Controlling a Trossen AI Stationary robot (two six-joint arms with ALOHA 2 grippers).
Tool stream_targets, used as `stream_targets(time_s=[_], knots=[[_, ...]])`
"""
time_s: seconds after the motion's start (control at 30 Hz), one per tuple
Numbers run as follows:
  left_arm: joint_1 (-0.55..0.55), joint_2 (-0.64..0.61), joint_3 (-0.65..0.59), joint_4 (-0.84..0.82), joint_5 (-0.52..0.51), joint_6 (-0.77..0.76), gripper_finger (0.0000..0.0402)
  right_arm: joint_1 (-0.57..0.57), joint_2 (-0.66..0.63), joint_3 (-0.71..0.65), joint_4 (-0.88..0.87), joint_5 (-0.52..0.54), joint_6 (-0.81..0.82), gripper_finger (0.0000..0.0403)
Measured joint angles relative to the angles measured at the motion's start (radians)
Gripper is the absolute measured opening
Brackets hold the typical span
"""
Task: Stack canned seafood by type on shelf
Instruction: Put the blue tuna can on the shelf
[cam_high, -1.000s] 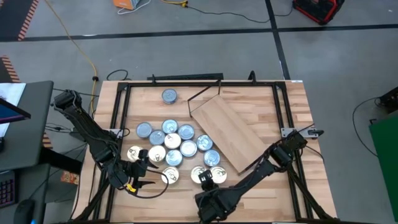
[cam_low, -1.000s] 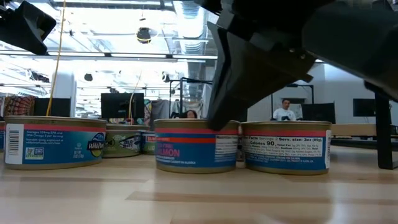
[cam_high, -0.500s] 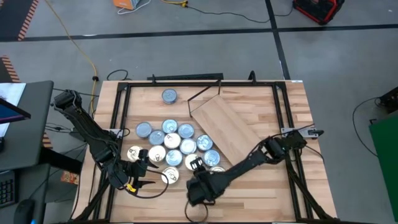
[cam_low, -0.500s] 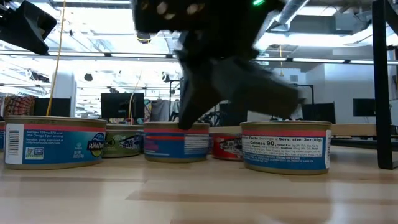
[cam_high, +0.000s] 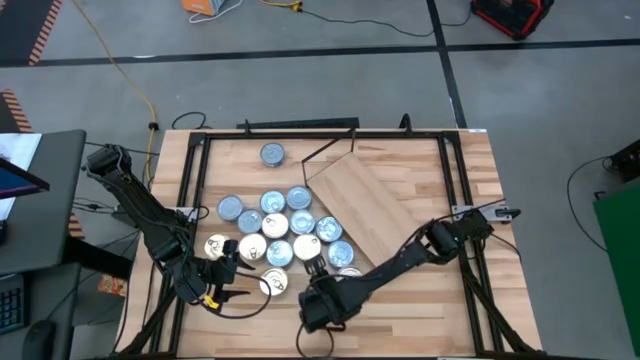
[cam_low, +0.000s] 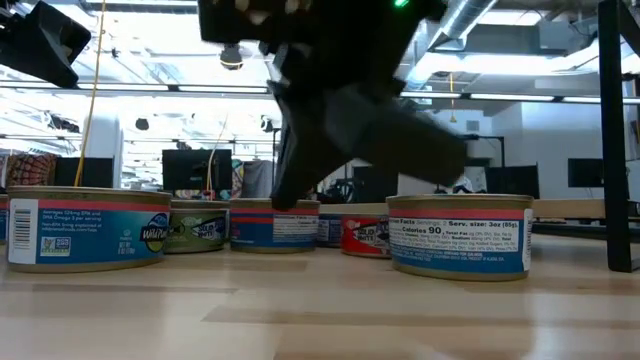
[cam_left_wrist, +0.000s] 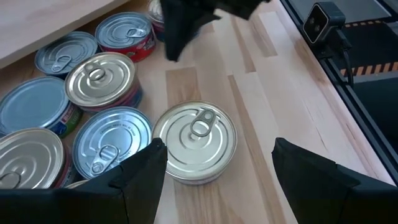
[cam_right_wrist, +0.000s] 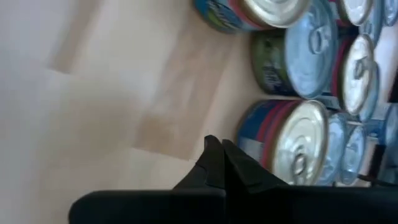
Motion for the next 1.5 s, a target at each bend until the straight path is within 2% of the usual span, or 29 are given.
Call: stream_targets(time_s=[0.17, 0.33, 0.6, 0.77, 0.93, 1.17, 1.33, 1.5], knots=[[0.0, 0.0, 0.0, 0.001, -0.01, -0.001, 0.0279, -0.001, -0.001, 0.0, -0.002, 0.001, 0.069, 0.0024], [0.0, 0.0, 0.0, 0.002, -0.013, -0.004, 0.0279, -0.053, -0.006, 0.002, -0.041, 0.001, 0.171, 0.0066], [0.0, 0.0, 0.0, 0.002, -0.002, -0.002, 0.0279, -0.093, -0.006, 0.002, -0.055, 0.0, 0.149, 0.0146], [0.0, 0.0, 0.0, 0.001, -0.003, 0.0, 0.0279, -0.085, -0.006, 0.002, -0.056, 0.042, 0.097, 0.0172], [0.0, 0.0, 0.0, 0.002, -0.003, 0.001, 0.0279, -0.077, -0.001, 0.002, -0.055, 0.078, 0.03, 0.0166], [0.0, 0.0, 0.0, 0.001, -0.004, 0.002, 0.0279, -0.117, 0.039, 0.003, -0.037, 0.036, -0.001, 0.0145], [0.0, 0.0, 0.0, 0.0, -0.004, 0.002, 0.0279, -0.116, 0.071, 0.006, -0.021, 0.091, -0.025, 0.01], [0.0, 0.0, 0.0, 0.0, -0.004, 0.002, 0.0279, -0.111, 0.069, 0.005, -0.014, 0.089, -0.014, 0.0045]])
